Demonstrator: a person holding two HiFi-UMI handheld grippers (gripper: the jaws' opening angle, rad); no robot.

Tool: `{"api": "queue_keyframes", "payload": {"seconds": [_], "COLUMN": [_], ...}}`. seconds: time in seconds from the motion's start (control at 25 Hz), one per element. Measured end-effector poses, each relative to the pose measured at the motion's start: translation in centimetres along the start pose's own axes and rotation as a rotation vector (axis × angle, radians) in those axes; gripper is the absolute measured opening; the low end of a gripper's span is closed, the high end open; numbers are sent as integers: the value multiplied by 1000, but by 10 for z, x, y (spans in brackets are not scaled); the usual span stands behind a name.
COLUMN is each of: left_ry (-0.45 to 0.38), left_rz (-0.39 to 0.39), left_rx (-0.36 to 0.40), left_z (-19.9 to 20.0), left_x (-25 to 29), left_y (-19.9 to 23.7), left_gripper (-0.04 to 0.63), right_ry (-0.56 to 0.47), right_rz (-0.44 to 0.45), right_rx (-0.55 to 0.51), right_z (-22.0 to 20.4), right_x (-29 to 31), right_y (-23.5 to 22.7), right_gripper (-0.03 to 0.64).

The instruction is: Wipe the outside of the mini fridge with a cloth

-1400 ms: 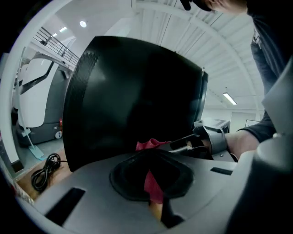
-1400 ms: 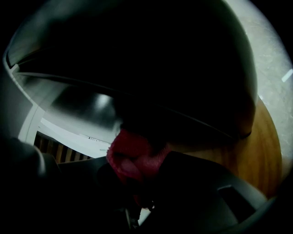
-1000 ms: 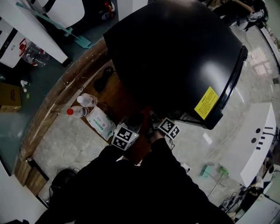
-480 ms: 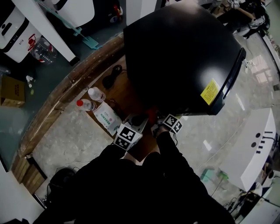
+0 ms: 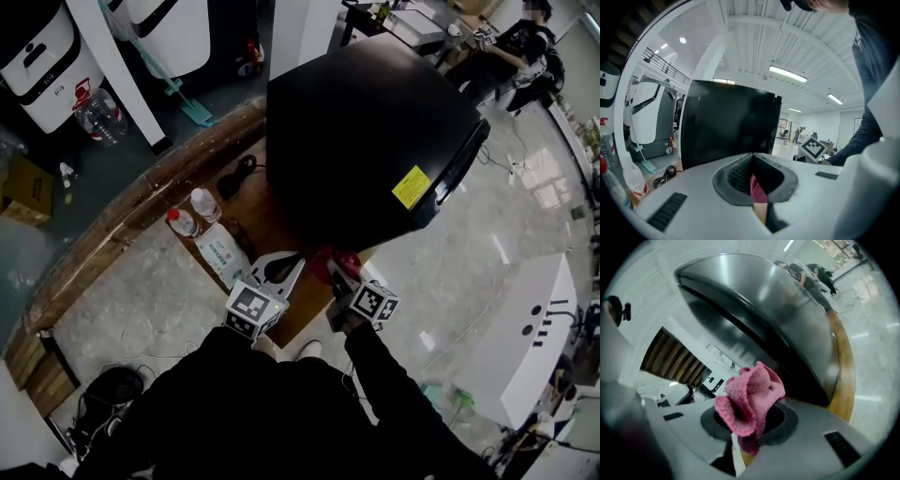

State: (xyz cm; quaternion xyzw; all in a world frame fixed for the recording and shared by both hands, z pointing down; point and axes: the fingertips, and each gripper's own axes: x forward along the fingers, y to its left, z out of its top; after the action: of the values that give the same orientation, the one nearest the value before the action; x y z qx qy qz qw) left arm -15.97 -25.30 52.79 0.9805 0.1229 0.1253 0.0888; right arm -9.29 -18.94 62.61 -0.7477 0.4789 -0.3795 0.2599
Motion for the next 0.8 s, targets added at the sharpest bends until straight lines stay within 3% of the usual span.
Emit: {"api": "queue_keyframes", "payload": {"seconds": [0.28,0.4,0.56,0.64,0.8], "left_ry": [-98,-125,-149,-159,-179], "left_rz": [12,18,25,33,40], "left_rx": [22,32,67,76,75], "left_z": [50,60,68,70,73], "left_x": [-33,-48,-66,-72,-84], "left_y": [-82,-125,-178,-201,-238], "left_gripper": [6,6,6,6,6], "right_ry": [-73,-113,-101,-74,-71], "right_rz": [206,307,339,342,340], "right_rx": [-430,-560,-751,-809,-815], "right_z": [59,68,60,52,44], "right_x": [-106,-153,-204,-225,-260], "right_y": [114,160,181,182,184], "right_gripper": [84,84,84,84,84]}}
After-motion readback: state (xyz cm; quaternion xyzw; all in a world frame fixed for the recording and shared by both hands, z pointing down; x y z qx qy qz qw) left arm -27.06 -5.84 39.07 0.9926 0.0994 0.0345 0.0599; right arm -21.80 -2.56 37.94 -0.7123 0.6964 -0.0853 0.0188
